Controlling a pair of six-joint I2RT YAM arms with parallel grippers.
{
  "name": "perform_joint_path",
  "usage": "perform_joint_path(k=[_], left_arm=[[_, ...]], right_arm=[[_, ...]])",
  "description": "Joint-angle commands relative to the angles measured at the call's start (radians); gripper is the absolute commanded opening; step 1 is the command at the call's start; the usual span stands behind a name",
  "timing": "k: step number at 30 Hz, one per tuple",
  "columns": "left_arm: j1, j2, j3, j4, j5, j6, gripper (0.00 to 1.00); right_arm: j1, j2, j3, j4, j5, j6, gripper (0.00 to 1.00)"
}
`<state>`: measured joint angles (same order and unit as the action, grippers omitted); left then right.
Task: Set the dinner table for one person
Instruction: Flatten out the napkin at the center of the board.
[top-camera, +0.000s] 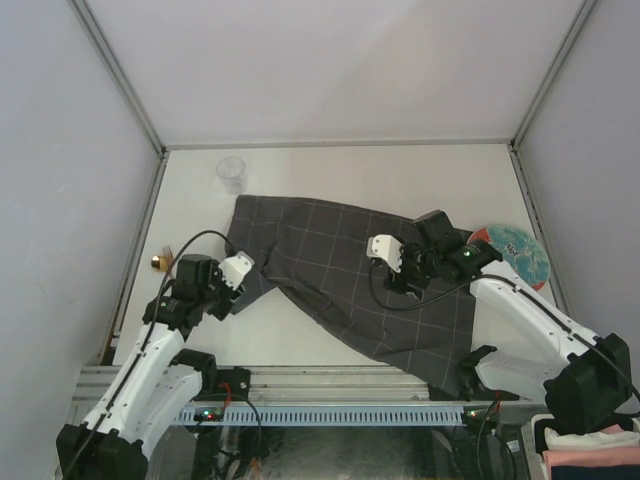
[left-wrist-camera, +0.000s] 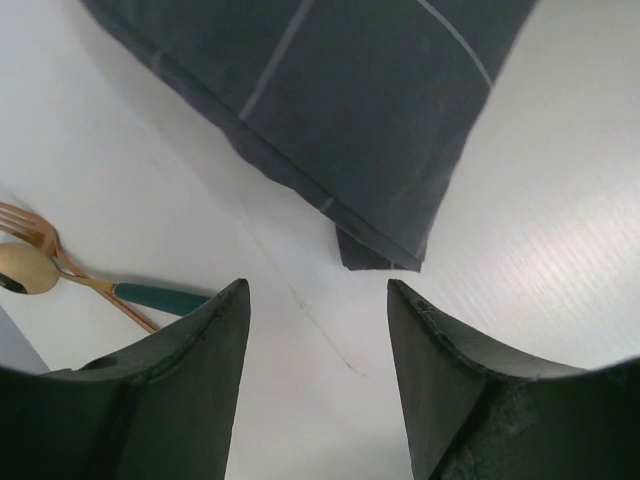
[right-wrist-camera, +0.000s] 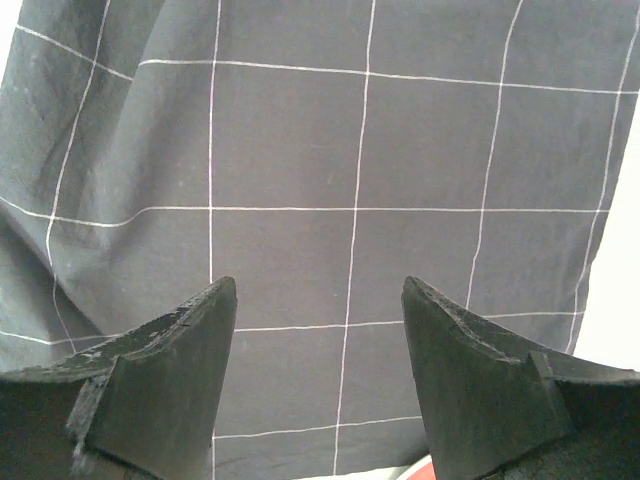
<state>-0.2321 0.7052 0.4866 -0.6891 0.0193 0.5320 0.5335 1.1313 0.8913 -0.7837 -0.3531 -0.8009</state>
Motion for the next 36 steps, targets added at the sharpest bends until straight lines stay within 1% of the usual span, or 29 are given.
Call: perform_joint_path(k=[1, 3, 6, 7, 10, 14, 18, 22, 27, 28, 31, 36], left_arm=[[0.072, -0.010, 0.057, 0.082, 0.086, -0.121, 0.64], [0.100, 0.003, 0.061, 0.104, 0.105, -0.140, 0.67], [0.161, 0.032, 0.066, 0.150, 0.171, -0.175, 0.74], [0.181, 0.049, 0.072, 0.163, 0.201, -0.188, 0.77], [0.251, 0.135, 0.110, 0.182, 0.320, -0.236, 0.79], [0.321, 0.281, 0.194, 0.179, 0.415, -0.336, 0.79], [0.328, 0.426, 0.243, 0.159, 0.498, -0.373, 0.78], [0.327, 0.515, 0.269, 0.154, 0.609, -0.430, 0.77], [0.334, 0.573, 0.274, 0.162, 0.657, -0.494, 0.77], [0.336, 0.589, 0.277, 0.155, 0.664, -0.502, 0.76], [0.342, 0.626, 0.292, 0.127, 0.637, -0.510, 0.73], [0.359, 0.633, 0.385, -0.010, 0.599, -0.467, 0.68]], right_arm=[[-0.024, -0.055, 0.040, 0.031, -0.034, 0.027, 0.68], [-0.035, -0.068, 0.040, 0.027, -0.033, 0.037, 0.68], [-0.057, -0.078, 0.038, 0.017, -0.048, 0.042, 0.68], [-0.062, -0.080, 0.034, 0.013, -0.045, 0.038, 0.68], [-0.066, -0.078, 0.029, 0.008, -0.028, 0.024, 0.68], [-0.065, -0.081, 0.029, 0.007, -0.019, 0.011, 0.68], [-0.066, -0.071, 0.029, 0.011, -0.011, 0.001, 0.68], [-0.066, -0.073, 0.023, 0.022, 0.000, 0.000, 0.68], [-0.067, -0.072, 0.014, 0.030, 0.001, 0.000, 0.68], [-0.067, -0.070, 0.012, 0.029, 0.001, -0.021, 0.68], [-0.067, -0.067, 0.008, 0.033, 0.002, -0.026, 0.68], [-0.068, -0.068, -0.001, 0.033, 0.001, -0.032, 0.68]])
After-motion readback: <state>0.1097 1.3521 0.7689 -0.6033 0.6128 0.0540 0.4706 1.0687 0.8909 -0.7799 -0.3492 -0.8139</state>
